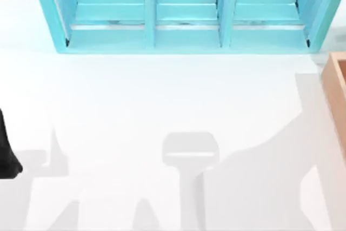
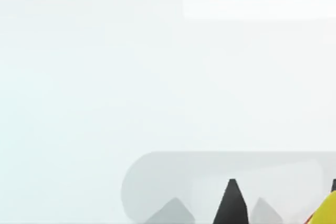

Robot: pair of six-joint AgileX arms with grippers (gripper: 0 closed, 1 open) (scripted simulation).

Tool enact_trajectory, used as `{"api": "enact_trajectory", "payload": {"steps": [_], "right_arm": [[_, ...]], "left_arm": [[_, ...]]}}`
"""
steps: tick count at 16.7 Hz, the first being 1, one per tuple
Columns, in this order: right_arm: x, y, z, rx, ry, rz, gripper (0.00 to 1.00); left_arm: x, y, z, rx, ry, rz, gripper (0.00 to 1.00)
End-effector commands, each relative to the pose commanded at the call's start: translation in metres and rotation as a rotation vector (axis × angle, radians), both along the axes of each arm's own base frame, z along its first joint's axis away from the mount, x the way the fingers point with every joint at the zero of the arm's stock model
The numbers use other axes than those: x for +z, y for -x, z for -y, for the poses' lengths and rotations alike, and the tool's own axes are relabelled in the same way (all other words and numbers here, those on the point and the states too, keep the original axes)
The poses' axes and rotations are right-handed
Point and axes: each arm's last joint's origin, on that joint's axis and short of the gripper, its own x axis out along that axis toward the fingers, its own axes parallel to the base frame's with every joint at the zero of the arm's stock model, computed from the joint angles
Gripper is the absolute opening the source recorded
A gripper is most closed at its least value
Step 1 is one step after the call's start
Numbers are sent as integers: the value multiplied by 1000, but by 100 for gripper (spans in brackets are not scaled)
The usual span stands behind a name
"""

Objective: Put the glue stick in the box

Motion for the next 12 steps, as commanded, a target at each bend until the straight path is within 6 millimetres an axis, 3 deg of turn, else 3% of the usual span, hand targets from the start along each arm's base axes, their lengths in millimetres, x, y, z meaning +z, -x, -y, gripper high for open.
{"api": "enact_trajectory", "payload": {"steps": [10,12], "right_arm": [[2,0,2,-4,-2,2,0],[12,-6,-2,-1,-11,22,0]], "left_arm": [[0,0,0,0,0,0,100],[0,0,0,0,0,0,100]]}}
